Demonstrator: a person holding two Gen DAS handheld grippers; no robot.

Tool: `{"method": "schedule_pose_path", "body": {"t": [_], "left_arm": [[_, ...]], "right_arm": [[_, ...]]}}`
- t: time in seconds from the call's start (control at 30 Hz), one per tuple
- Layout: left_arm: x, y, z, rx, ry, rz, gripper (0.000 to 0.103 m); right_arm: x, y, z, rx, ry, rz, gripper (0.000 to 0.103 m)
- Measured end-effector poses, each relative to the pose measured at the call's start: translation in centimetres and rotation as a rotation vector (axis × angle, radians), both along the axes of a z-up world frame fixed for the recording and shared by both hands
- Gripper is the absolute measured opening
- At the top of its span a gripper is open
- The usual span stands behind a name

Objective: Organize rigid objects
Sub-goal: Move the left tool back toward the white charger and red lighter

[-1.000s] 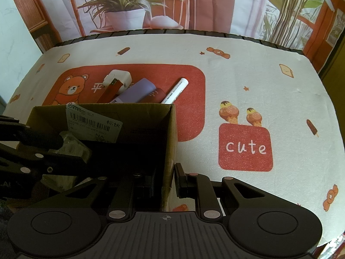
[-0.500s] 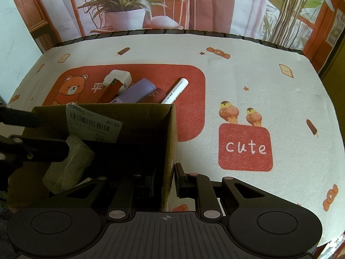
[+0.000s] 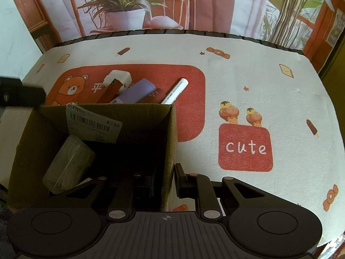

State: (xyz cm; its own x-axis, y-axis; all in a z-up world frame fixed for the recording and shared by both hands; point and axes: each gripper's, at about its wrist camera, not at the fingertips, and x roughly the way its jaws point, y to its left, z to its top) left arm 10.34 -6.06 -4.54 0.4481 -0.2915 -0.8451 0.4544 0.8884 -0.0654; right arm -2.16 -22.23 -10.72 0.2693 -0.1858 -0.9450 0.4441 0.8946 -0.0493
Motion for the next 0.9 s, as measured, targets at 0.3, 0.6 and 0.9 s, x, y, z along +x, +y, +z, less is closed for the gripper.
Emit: {"method": "schedule_pose_path", "body": {"t": [0.3,0.6,0.9], "left_arm": [[3.9,0.4,0.5,0.050,-0.093,0.075,0.097],[9.6,0.8,-1.9,0.015,-0.081,0.145,0.096],[10.6,-2.0,-7.3,0.073,0.004,-0.097,0.073]], "right_arm": [[0.0,0.0,0.0,0.000,0.000,-0.001,0.017],[0.0,0.0,0.1,0.000,-0.002,-0.002,0.017],[0.0,-0.1,0.1,-0.001,-0.004,-0.001,0.017]]}}
